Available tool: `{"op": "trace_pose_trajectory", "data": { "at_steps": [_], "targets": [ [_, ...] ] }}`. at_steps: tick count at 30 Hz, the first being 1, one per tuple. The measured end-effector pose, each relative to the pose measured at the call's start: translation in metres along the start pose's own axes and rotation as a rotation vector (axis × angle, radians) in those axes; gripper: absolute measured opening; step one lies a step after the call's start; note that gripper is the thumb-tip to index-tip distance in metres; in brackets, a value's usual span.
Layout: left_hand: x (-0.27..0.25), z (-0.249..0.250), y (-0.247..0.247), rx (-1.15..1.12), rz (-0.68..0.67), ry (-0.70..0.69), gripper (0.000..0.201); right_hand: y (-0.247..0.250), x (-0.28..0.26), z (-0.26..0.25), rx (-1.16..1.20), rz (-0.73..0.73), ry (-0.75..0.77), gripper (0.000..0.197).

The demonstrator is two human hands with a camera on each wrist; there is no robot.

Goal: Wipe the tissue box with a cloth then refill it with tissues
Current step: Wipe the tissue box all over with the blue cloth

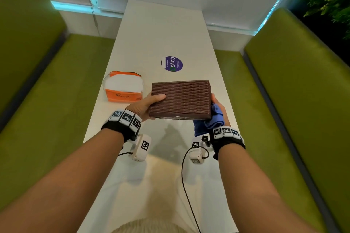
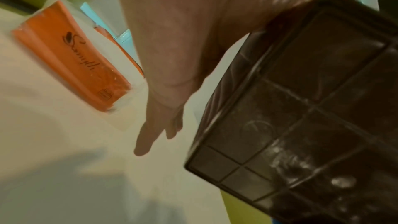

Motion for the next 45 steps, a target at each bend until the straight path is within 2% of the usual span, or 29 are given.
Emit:
{"op": "trace_pose_trajectory", "data": {
  "at_steps": [1, 3, 5, 6, 7, 8, 10, 11, 15, 20, 22, 24, 25, 27, 29, 30, 32, 35, 37, 39, 42, 45],
  "targets": [
    [-0.001, 0.0, -0.001, 0.0, -0.015, 0.022, 0.095, 0.0, 0.002, 0.002, -0.006, 0.019, -0.003, 0.054],
    [-0.001, -0.002, -0.001, -0.001, -0.031, 0.024, 0.085, -0.004, -0.007, -0.001, 0.146, 0.052, -0.093, 0.047],
    [-0.001, -0.004, 0.0, -0.01, -0.022, 0.012, 0.069, -0.01, -0.016, -0.001, 0.167, 0.041, -0.115, 0.046],
    [-0.001, -0.004, 0.001, -0.016, -0.011, -0.004, 0.069, -0.012, -0.018, 0.003, 0.142, 0.056, -0.102, 0.044],
    [0.0, -0.006, 0.005, 0.0, 0.001, -0.025, 0.078, -0.006, -0.01, 0.01, 0.102, 0.008, -0.092, 0.041],
    [0.001, -0.007, 0.007, 0.029, 0.018, -0.045, 0.095, -0.008, -0.006, 0.012, 0.103, -0.04, -0.098, 0.039],
    [0.0, -0.009, 0.009, 0.118, 0.074, -0.072, 0.136, -0.008, 0.003, 0.014, 0.104, -0.012, -0.157, 0.037],
    [0.001, -0.01, 0.009, 0.172, 0.096, -0.073, 0.148, -0.005, 0.007, 0.014, 0.046, 0.017, -0.181, 0.035],
    [0.001, -0.015, 0.005, 0.409, 0.111, -0.09, 0.148, -0.002, 0.013, 0.009, -0.168, 0.044, -0.262, 0.048],
    [0.002, -0.026, 0.007, 0.599, 0.103, -0.128, 0.144, -0.004, 0.021, 0.003, -0.351, -0.104, -0.276, 0.045],
    [0.002, -0.027, 0.011, 0.684, 0.102, -0.139, 0.154, -0.003, 0.025, -0.001, -0.396, -0.117, -0.266, 0.047],
    [0.005, -0.031, 0.019, 0.773, 0.11, -0.149, 0.155, 0.0, 0.029, -0.006, -0.358, -0.09, -0.266, 0.046],
    [0.006, -0.031, 0.021, 0.784, 0.105, -0.169, 0.15, 0.001, 0.031, -0.007, -0.311, -0.081, -0.271, 0.044],
    [0.005, -0.031, 0.018, 0.747, 0.103, -0.226, 0.14, -0.002, 0.029, -0.005, -0.251, -0.154, -0.353, 0.037],
    [0.008, -0.029, 0.015, 0.726, 0.098, -0.277, 0.139, -0.015, 0.029, 0.002, -0.349, -0.241, -0.416, 0.053],
    [0.011, -0.027, 0.014, 0.736, 0.091, -0.278, 0.139, -0.023, 0.032, 0.004, -0.512, -0.264, -0.395, 0.064],
    [0.012, -0.024, 0.015, 0.74, 0.067, -0.272, 0.14, -0.036, 0.044, 0.008, -0.978, -0.273, -0.24, 0.071],
    [0.014, -0.023, 0.019, 0.761, 0.054, -0.252, 0.137, -0.053, 0.049, 0.002, -1.359, -0.314, -0.109, 0.062],
    [0.017, -0.023, 0.019, 0.816, 0.089, -0.279, 0.134, -0.07, 0.045, -0.002, -1.421, -0.384, -0.002, 0.056],
    [0.022, -0.023, 0.019, 0.829, 0.095, -0.308, 0.132, -0.087, 0.039, -0.005, -1.35, -0.463, 0.078, 0.053],
    [0.022, -0.019, 0.019, 0.75, 0.074, -0.312, 0.127, -0.095, 0.036, -0.003, -1.176, -0.55, 0.087, 0.051],
    [0.021, -0.017, 0.021, 0.701, 0.022, -0.3, 0.115, -0.086, 0.046, 0.007, -1.239, -0.478, 0.09, 0.054]
  ]
}}
Point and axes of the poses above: each hand's wrist, its own x-axis towards the middle knuckle, its own y-axis out of the back of the hand, z = x × y, the point moved 1 cm from there along x, towards the middle knuckle, and after that the axes turned 5 degrees about -x, right-handed, at the moved point
